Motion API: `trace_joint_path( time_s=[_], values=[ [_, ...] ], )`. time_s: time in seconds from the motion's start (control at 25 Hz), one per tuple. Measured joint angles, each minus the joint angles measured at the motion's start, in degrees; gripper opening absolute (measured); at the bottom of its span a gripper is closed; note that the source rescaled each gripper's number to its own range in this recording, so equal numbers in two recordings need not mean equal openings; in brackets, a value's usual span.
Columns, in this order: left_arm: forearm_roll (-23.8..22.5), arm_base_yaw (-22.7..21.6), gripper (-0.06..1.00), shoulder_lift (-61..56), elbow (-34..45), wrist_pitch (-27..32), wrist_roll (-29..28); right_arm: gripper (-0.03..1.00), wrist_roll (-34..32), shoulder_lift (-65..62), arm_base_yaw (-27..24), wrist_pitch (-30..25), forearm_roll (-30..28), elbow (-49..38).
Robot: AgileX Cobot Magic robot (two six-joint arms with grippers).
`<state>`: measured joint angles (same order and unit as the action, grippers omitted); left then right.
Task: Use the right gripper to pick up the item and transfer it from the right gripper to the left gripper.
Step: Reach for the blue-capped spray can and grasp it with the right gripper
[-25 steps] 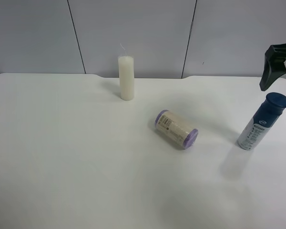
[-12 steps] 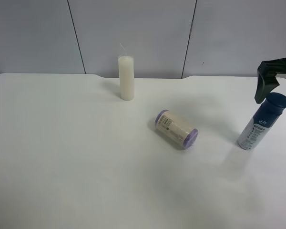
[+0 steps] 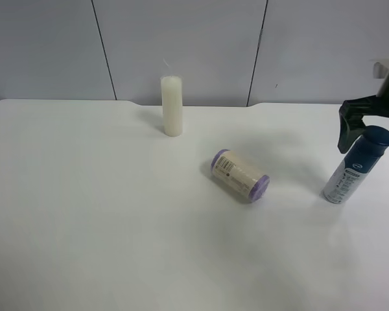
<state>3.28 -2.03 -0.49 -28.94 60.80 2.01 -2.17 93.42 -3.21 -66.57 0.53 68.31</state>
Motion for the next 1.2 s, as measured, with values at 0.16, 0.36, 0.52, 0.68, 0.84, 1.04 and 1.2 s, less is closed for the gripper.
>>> trace_joint_path(
  time_s=[0.16,0.36,0.52,0.68,0.84,1.04,1.2],
  values=[
    [0.00,0.00,1.00,0.00,0.00,0.00,0.00,1.00,2.17,0.06,0.00,2.54,-1.21,-3.62],
    [0.00,0.00,1.00,0.00,0.00,0.00,0.00,0.99,3.25,0.06,0.00,4.95,-1.21,-4.02],
    [0.00,0.00,1.00,0.00,0.00,0.00,0.00,0.99,4.33,0.06,0.00,6.50,-1.13,-4.02],
    [0.00,0.00,1.00,0.00,0.00,0.00,0.00,0.91,4.86,0.06,0.00,7.02,-0.53,-4.02],
    [0.00,0.00,1.00,0.00,0.00,0.00,0.00,0.84,4.93,0.06,0.00,6.80,-0.53,-4.02],
    [0.00,0.00,1.00,0.00,0.00,0.00,0.00,0.51,4.93,0.06,0.00,6.57,-0.53,-4.02],
    [0.00,0.00,1.00,0.00,0.00,0.05,0.00,0.18,4.97,0.06,0.00,6.57,-0.88,-4.02]
  ],
)
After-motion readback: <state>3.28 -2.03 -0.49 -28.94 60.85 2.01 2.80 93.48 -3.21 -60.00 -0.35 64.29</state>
